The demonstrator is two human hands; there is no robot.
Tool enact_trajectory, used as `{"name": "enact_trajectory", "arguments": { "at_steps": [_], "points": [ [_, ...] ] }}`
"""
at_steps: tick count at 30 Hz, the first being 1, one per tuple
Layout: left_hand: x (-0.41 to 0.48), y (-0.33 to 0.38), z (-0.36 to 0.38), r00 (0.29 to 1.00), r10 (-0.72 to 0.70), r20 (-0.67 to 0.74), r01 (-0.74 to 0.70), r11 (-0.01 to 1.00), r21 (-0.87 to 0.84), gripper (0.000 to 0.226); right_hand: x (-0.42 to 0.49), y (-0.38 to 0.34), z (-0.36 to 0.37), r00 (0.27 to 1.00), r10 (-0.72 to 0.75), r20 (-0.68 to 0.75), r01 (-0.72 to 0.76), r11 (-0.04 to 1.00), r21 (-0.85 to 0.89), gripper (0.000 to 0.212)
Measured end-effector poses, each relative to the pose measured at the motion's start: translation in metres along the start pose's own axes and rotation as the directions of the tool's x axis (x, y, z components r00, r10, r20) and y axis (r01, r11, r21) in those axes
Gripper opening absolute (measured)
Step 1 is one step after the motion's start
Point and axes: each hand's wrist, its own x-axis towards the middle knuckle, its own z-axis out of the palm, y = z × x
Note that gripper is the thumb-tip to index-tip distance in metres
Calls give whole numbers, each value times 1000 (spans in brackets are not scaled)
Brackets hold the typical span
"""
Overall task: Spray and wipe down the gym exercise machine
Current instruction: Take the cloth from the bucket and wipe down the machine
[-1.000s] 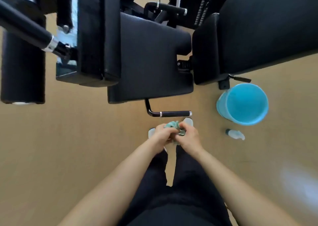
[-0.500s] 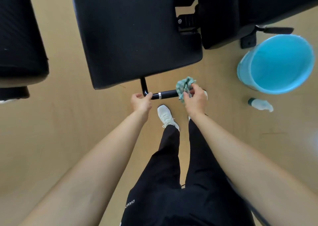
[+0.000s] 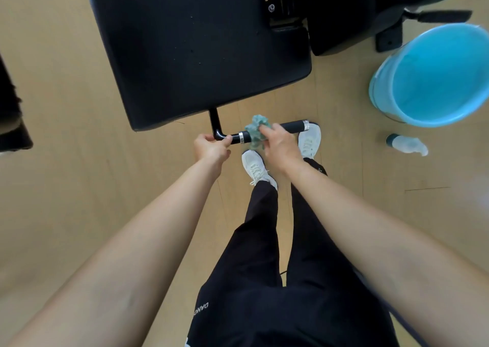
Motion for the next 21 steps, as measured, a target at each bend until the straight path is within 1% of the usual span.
{"name": "enact_trajectory", "arguments": {
  "at_steps": [3, 6, 9, 11, 13, 16, 17, 19, 20, 21],
  "points": [
    [0, 3, 0, 1000, -5, 2, 5, 1000, 3, 42, 0, 38, -12, 987, 137, -82, -139, 990, -19, 44],
    [1, 5, -2, 1000, -3, 16, 2, 999, 33, 43, 5, 68, -23, 954, 271, -129, -272, 962, 12, 48],
    [3, 5, -3, 1000, 10, 22, -12, 999, 50, 43, 5, 60, -18, 930, 337, -147, -324, 940, 110, 48],
    [4, 4, -2, 1000, 19, 23, -21, 998, 63, 43, 1, 35, -5, 941, 312, -131, -289, 942, 168, 46],
    [5, 2, -1, 1000, 24, 20, -26, 996, 84, 42, -2, 7, 12, 964, 248, -92, -223, 949, 223, 50],
    [7, 3, -2, 999, 34, 11, -35, 992, 118, 45, -5, -26, 32, 992, 126, 3, -124, 964, 237, 55],
    [8, 4, -3, 999, 33, 12, -35, 992, 122, 47, -6, -29, 34, 994, 111, 22, -113, 963, 244, 56],
    [9, 6, -5, 999, 27, 23, -29, 992, 122, 48, -6, -20, 29, 993, 117, 19, -118, 953, 278, 56],
    [9, 7, -6, 999, 24, 30, -27, 993, 118, 47, -7, -11, 25, 989, 145, -1, -138, 947, 291, 57],
    [8, 7, -6, 999, 20, 37, -25, 993, 116, 47, -10, 3, 22, 979, 202, -38, -181, 933, 311, 59]
  ]
}}
